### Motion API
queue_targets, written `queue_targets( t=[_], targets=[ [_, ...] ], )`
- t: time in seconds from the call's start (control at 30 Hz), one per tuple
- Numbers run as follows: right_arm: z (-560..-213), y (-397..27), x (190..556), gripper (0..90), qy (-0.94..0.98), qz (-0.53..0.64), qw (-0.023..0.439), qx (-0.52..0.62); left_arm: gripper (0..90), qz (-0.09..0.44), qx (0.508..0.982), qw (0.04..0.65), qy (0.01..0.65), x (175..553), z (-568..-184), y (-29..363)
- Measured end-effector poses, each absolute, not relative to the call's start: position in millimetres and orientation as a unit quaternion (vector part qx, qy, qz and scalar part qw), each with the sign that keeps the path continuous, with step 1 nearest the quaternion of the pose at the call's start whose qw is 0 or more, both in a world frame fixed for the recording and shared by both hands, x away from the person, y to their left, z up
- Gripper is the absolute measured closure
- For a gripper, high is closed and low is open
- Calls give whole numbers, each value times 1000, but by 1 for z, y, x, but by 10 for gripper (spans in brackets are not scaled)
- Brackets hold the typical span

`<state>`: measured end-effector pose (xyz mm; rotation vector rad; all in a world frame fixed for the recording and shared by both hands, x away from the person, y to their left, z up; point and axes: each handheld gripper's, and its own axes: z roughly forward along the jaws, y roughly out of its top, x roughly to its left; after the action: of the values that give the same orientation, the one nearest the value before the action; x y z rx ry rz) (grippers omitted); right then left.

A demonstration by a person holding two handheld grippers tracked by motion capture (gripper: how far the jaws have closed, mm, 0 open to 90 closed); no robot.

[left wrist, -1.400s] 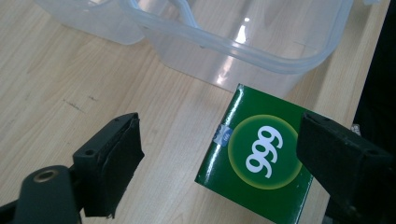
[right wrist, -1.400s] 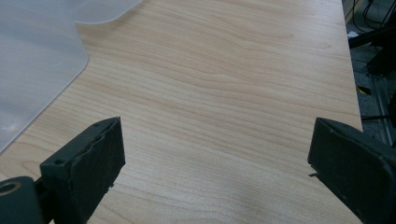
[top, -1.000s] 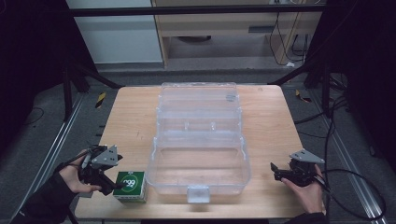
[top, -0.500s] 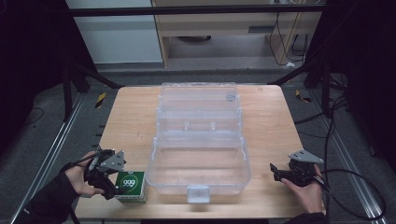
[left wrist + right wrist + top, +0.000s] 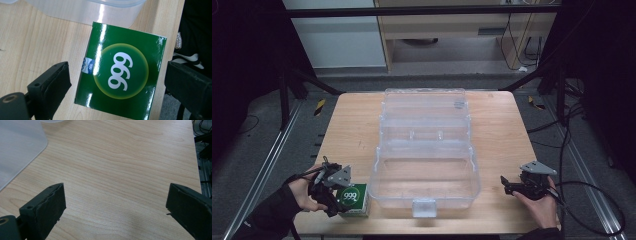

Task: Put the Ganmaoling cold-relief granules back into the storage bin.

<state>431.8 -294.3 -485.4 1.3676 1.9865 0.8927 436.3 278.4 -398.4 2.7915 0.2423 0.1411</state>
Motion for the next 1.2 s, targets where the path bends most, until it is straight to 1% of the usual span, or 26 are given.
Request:
queue_targets(
  t=[0.47, 0.97, 1.2],
  targets=[
    [-487, -294, 433, 27, 744, 329, 279, 509, 32, 33, 985, 153, 76, 441, -411, 271],
    [-489, -293, 433, 27, 750, 323, 277, 507, 56, 17, 986, 150, 75, 443, -433, 268],
    [-490, -293, 433, 28, 752, 322, 276, 505, 89, 15, 985, 152, 75, 443, -434, 268]
  ],
)
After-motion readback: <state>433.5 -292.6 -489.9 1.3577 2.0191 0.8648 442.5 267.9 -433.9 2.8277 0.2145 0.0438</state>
